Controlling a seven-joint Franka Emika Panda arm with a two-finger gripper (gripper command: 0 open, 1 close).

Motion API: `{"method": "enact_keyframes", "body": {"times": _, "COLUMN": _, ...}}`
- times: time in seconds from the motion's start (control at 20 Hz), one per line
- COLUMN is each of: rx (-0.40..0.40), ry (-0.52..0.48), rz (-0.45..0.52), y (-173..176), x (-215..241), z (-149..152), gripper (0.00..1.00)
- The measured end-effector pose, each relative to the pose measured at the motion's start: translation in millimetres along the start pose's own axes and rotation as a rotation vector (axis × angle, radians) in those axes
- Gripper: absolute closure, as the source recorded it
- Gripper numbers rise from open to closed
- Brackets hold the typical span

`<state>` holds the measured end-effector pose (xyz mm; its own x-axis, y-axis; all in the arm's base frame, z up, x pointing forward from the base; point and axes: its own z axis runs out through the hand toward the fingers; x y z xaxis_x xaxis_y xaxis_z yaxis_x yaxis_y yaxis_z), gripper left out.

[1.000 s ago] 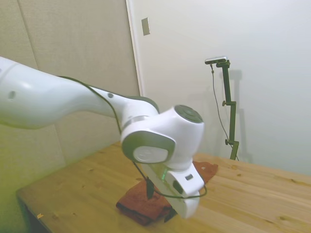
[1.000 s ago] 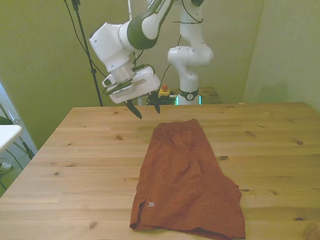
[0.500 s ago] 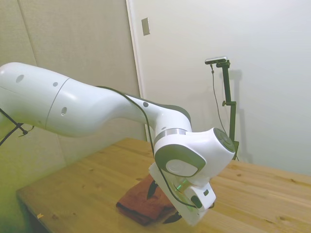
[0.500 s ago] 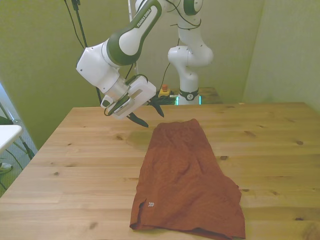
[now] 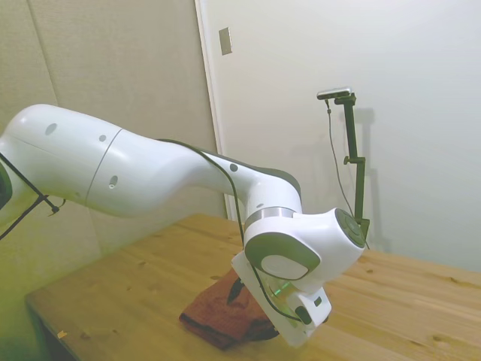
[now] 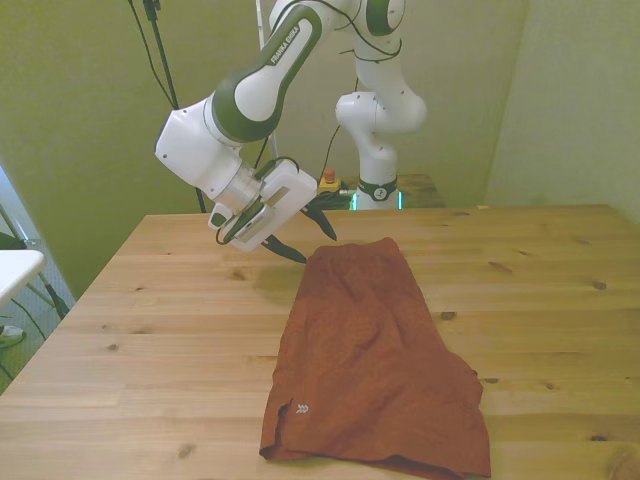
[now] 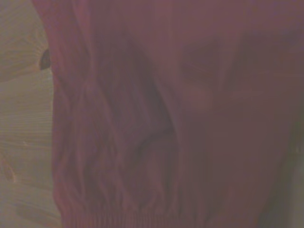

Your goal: Unfold the shorts

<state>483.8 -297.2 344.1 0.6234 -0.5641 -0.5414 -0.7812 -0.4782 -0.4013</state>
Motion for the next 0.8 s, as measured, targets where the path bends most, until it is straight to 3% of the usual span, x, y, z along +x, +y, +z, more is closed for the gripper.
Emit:
{"method": "enact_keyframes", "body": {"times": 0.2, "rx": -0.006, "ry": -0.016, "rz": -0.004, "y": -3.1, "x": 2.0, "z": 9.1, "gripper": 0.0}}
{"method": "enact_keyframes", "body": {"times": 0.25, "rx": -0.008, "ry": -0.019, "rz": -0.005, "y": -4.0, "x": 2.0, "z": 10.5, "gripper": 1.0}}
{"method": "enact_keyframes", "body": {"times": 0.8, "rx": -0.01, "ry": -0.025, "rz": -0.039, "y": -7.6, "x": 1.2, "z": 14.9, "gripper": 1.0}}
